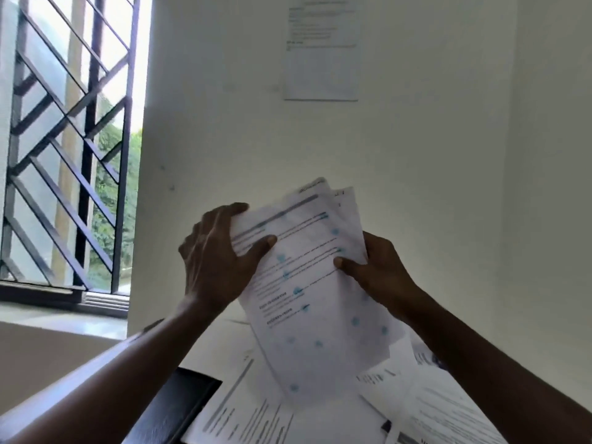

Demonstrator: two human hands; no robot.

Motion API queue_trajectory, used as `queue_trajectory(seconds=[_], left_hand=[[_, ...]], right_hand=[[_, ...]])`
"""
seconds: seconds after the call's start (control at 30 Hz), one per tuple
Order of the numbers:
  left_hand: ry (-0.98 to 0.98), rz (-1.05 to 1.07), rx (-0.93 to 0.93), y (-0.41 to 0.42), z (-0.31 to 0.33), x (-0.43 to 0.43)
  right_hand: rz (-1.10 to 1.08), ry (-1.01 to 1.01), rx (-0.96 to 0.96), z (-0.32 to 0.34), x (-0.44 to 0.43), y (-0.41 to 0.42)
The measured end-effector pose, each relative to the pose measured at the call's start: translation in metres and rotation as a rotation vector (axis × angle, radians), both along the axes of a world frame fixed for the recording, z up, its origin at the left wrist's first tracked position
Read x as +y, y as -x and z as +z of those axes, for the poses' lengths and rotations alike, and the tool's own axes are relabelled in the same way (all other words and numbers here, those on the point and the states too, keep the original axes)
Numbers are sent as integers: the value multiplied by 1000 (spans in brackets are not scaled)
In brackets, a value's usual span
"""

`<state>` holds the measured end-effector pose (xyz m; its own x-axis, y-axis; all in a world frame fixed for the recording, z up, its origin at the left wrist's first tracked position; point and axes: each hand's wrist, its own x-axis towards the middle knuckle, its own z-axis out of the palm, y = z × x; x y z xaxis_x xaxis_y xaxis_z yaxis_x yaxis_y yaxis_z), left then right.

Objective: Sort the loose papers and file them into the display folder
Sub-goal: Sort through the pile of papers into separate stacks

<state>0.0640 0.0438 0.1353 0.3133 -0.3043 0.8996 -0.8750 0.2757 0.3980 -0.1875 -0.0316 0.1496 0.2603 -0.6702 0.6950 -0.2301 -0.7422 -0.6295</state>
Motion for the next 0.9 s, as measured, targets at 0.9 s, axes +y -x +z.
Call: queue_trajectory(seconds=[0.9], left_hand=[[-994,231,252,-127,-140,94]], right_hand=[[-31,-96,1055,-171,51,-35]])
